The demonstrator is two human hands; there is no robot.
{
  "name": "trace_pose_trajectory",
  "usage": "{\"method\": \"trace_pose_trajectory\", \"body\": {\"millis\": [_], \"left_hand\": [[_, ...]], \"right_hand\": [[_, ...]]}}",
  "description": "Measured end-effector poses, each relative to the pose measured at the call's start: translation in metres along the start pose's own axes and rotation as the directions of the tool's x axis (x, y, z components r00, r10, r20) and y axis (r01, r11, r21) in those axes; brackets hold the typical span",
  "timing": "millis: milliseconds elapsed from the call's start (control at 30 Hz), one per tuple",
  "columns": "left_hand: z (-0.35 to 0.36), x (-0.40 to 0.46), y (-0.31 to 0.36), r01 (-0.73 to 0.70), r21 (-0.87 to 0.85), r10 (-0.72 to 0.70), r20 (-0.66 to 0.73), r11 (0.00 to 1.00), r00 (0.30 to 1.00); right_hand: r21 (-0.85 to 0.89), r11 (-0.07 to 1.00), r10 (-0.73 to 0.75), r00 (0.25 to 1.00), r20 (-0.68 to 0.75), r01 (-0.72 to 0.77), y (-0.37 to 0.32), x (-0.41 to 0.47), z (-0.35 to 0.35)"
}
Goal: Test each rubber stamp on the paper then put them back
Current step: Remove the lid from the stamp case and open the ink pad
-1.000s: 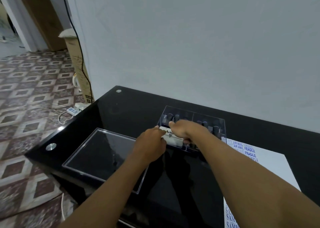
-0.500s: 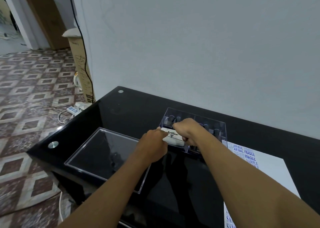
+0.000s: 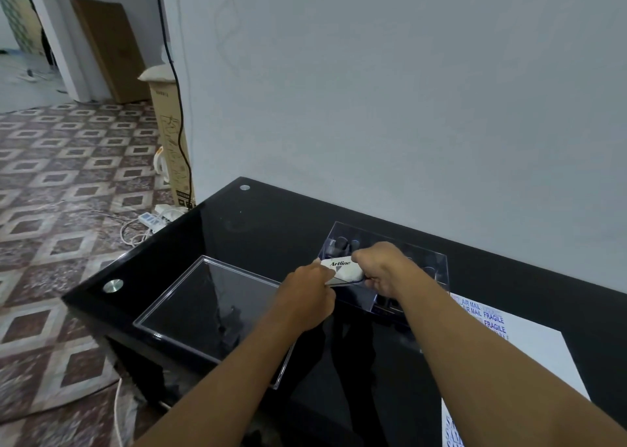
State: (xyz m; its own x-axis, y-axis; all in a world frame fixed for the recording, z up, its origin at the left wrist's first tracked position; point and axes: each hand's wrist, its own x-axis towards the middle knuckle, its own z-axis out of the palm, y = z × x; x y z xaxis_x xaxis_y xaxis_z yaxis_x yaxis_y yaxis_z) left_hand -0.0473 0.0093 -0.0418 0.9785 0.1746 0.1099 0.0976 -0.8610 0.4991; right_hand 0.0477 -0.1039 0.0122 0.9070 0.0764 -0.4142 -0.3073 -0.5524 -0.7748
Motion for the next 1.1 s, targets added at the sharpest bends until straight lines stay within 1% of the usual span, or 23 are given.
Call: {"method": "trace_pose_trajectory", "body": {"millis": [100,200,300,367,500,567,633,733,800,867,967,1033,1100], "left_hand": [[0.000,-0.001,0.001,-0.010,-0.005,0.010,-0.008,1.000,1.000],[-0.001,-0.002,0.001,-0.009,-0.019,0.009,-0.011,1.000,1.000],[-0.005,-0.003,0.003,-0.015,-0.019,0.015,-0.004,1.000,1.000],[-0.010,0.000,0.004,-0.049,-0.021,0.049,-0.004,0.999,0.999],[-0.029,0.009,0.014,-0.171,-0.060,0.170,-0.022,0.983,0.985],[-0.041,0.011,0.023,-0.219,-0.013,0.219,0.013,0.976,0.976],[-0.054,0.008,0.034,-0.230,0.011,0.228,0.086,0.973,0.970],[-0.069,-0.006,0.051,-0.287,-0.017,0.286,0.158,0.958,0.945],[-0.072,-0.020,0.056,-0.275,0.025,0.261,0.242,0.961,0.934],[-0.069,-0.034,0.057,-0.260,0.100,0.216,0.323,0.960,0.922],[-0.054,-0.053,0.055,-0.276,0.179,0.191,0.385,0.944,0.903],[-0.043,-0.064,0.052,-0.267,0.215,0.165,0.399,0.939,0.902],[-0.034,-0.072,0.049,-0.246,0.224,0.136,0.416,0.943,0.899]], "right_hand": [[-0.002,1.000,-0.007,0.999,-0.039,0.007,0.000,0.003,0.007],[-0.013,1.000,-0.008,0.999,-0.048,0.007,0.001,0.004,0.010],[-0.018,0.999,-0.048,0.995,-0.087,0.047,0.001,-0.002,0.006],[0.011,0.997,-0.078,0.991,-0.113,0.080,0.002,-0.009,0.000],[0.091,0.987,-0.119,0.985,-0.123,0.130,0.001,-0.027,-0.025],[0.138,0.977,-0.150,0.983,-0.110,0.164,0.003,-0.041,-0.038],[0.166,0.965,-0.196,0.979,-0.059,0.204,0.010,-0.060,-0.048],[0.263,0.940,-0.234,0.972,0.031,0.218,0.032,-0.089,-0.054],[0.278,0.934,-0.252,0.965,0.068,0.224,0.052,-0.105,-0.051],[0.256,0.941,-0.253,0.962,0.104,0.220,0.075,-0.116,-0.044],[0.197,0.957,-0.244,0.957,0.158,0.212,0.109,-0.123,-0.033],[0.041,0.953,-0.302,0.938,0.172,0.300,0.126,-0.123,-0.028],[-0.182,0.897,-0.368,0.909,0.195,0.402,0.139,-0.120,-0.027]]}}
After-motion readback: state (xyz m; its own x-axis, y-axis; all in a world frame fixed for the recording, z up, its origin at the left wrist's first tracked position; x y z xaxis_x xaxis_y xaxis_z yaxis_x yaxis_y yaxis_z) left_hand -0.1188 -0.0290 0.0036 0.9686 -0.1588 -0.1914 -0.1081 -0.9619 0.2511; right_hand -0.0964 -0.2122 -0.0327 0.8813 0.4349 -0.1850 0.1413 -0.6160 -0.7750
